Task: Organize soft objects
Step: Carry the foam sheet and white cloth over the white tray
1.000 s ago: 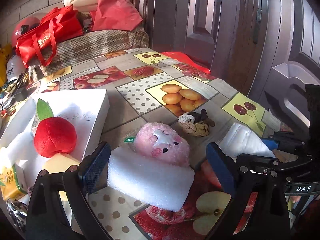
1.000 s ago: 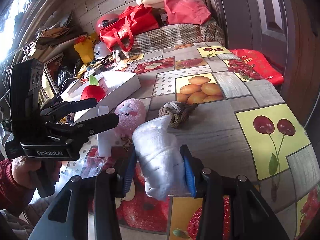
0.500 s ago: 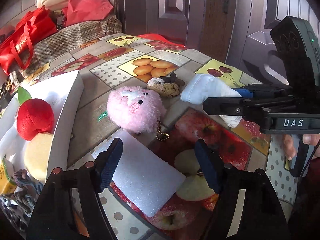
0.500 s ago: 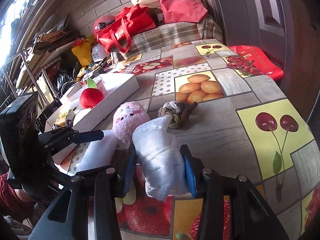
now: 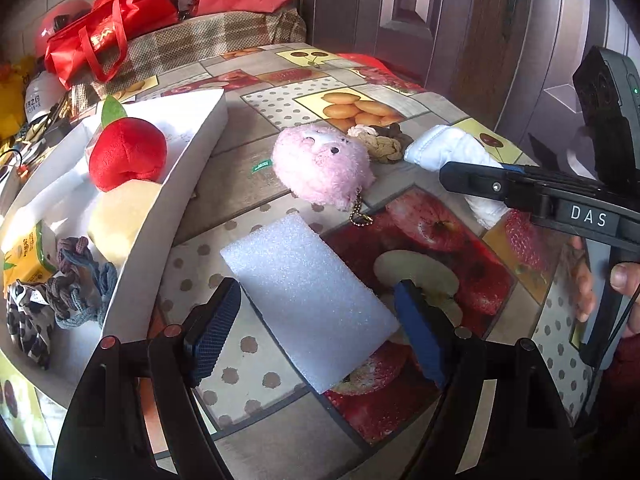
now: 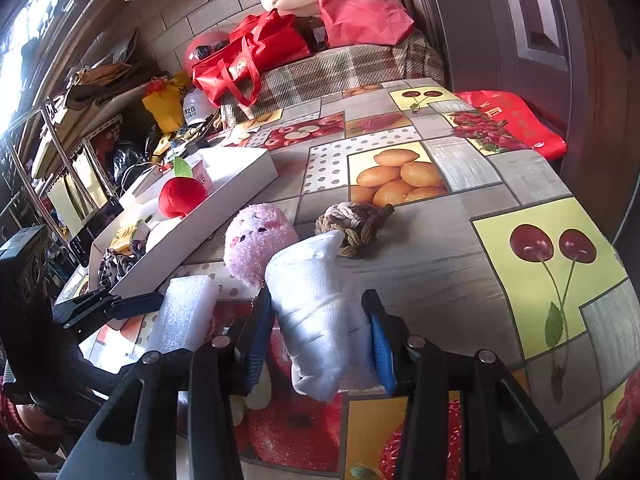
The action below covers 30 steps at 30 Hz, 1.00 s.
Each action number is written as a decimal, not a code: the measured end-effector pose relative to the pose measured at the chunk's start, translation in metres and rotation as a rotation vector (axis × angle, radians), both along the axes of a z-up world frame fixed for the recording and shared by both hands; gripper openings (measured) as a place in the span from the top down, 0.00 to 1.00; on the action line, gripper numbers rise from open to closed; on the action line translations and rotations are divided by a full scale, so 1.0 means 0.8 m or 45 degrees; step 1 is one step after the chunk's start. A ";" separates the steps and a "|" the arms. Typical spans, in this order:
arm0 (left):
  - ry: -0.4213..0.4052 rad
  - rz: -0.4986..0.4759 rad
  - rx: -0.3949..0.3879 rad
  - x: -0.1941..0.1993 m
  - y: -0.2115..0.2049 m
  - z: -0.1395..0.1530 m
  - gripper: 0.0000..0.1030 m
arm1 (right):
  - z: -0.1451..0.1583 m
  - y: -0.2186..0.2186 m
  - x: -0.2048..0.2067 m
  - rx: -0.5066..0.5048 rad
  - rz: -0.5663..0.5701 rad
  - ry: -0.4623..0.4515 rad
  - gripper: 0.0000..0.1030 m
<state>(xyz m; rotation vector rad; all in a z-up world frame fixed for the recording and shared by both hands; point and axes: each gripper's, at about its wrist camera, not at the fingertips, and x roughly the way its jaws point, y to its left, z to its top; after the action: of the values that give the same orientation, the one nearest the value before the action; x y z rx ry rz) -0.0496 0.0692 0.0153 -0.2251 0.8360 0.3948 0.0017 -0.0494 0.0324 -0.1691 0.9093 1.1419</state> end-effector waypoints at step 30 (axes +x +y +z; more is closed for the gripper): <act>-0.531 -0.062 0.341 -0.087 0.018 0.058 0.52 | 0.048 -0.025 -0.042 0.301 -0.171 -0.339 0.57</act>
<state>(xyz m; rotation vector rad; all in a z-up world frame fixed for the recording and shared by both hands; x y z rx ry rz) -0.1190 0.0835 0.0615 -0.0341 0.3723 0.3925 -0.0322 -0.0692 0.0706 -0.0638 0.5374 1.0629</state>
